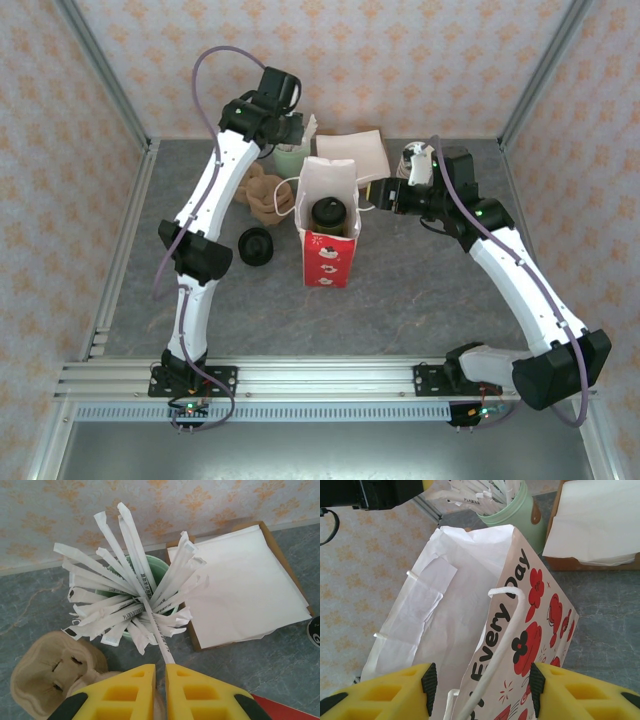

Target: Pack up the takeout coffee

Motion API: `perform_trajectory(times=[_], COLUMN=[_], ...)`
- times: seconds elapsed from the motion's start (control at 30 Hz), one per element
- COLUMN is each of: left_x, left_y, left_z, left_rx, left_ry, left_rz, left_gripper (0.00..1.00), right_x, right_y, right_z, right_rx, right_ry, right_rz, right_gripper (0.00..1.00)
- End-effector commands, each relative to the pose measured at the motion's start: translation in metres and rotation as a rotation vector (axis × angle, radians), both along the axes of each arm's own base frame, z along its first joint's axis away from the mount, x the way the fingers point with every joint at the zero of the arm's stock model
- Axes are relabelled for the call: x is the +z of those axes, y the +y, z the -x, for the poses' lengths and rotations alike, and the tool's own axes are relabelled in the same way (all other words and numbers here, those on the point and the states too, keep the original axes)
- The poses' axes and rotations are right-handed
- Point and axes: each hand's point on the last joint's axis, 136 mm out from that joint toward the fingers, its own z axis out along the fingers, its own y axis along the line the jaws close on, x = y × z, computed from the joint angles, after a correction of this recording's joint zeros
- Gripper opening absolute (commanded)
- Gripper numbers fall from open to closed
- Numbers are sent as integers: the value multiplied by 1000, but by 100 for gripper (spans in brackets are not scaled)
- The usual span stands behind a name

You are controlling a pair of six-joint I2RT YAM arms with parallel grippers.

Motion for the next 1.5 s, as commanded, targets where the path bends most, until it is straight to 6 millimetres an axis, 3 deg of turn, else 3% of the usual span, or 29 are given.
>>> perform_trajectory(times=[0.0, 0.1, 0.23, 0.37, 0.6, 1.03, 1.47], left_x=[46, 47, 37, 21, -2, -37, -49], left_y=[13, 11, 1, 0, -3, -4, -4], left_z=[25, 29, 30, 26, 12, 2, -2], left_rx=[20, 6, -38, -35, -5, 44, 57], left_ry=[-64, -61, -27, 11, 41, 102, 116], left_rz=[14, 24, 48, 37, 31, 4, -10], left_gripper=[14, 16, 55, 65, 67, 53, 37], right_x=[15, 14, 12, 13, 14, 12, 11], right_y=[-4, -3, -2, -2, -2, -3, -3], right_z=[-4, -6, -8, -8, -9, -8, -9], right_rx=[-29, -26, -24, -24, -28, -26, -28], right_ry=[-53, -49, -43, -46, -51, -50, -54], right_rz=[-14, -13, -15, -19, -16, -12, -9], right_gripper=[55, 55, 55, 55, 55, 55, 55])
